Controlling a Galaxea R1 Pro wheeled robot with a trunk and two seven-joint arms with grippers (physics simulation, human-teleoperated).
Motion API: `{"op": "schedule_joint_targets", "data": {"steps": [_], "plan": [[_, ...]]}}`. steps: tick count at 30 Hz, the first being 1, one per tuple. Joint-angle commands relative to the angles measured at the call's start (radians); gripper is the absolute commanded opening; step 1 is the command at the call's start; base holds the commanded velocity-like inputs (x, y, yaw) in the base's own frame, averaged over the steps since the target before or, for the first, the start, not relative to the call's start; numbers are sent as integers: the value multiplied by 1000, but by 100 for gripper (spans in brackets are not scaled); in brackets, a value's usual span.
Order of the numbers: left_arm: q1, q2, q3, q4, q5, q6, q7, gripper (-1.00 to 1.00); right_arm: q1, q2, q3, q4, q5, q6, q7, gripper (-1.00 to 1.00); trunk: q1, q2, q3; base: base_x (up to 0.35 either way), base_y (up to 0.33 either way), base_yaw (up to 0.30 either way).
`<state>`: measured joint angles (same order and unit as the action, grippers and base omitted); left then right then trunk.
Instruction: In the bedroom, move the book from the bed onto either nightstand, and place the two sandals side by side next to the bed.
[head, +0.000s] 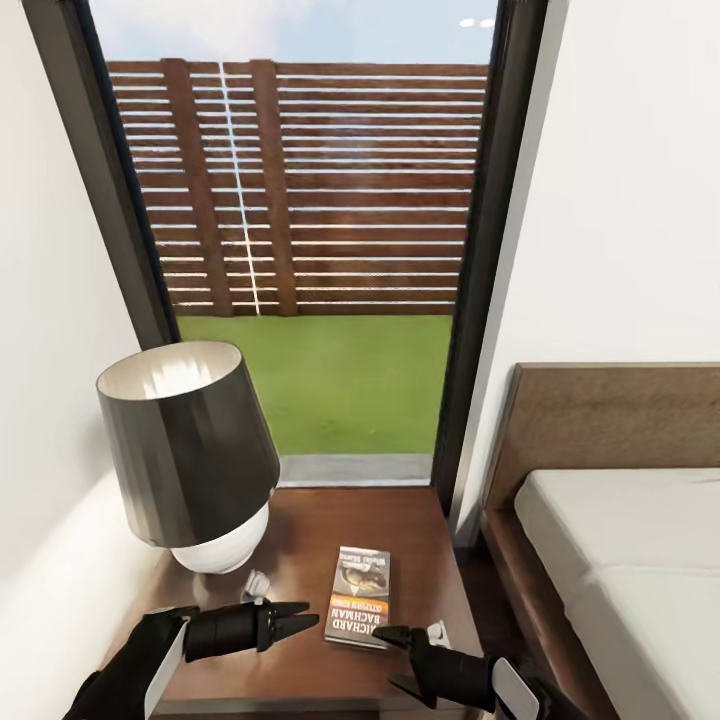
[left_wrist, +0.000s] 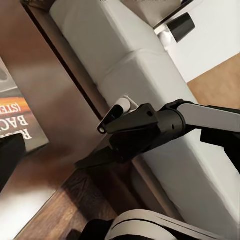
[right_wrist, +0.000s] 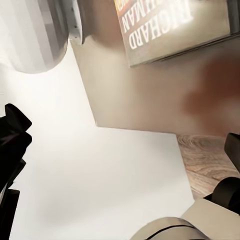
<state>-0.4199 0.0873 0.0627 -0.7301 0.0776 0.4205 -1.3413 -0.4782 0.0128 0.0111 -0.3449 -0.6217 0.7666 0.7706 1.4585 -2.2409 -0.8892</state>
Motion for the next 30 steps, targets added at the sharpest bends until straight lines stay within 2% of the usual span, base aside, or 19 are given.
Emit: {"op": "schedule_joint_targets", "data": {"steps": [1,7,13,30], "plan": [[0,0,0,0,3,11,-3,100,0,0,2,0,-4,4,-2,100,-4,7,2,0,0,0],[0,0,0,0,4,11,-3,100,0,0,3,0,-4,1,-2,100,-27,49,21,0,0,0],[0,0,0,0,3,11,-3,100,0,-1,5,0,-4,-60,-1,100,-50,91,40,0,0,0],[0,-5,0,0,4,11,-3,100,0,1,4,1,-4,-64,-2,100,-115,210,93,0,0,0]]}}
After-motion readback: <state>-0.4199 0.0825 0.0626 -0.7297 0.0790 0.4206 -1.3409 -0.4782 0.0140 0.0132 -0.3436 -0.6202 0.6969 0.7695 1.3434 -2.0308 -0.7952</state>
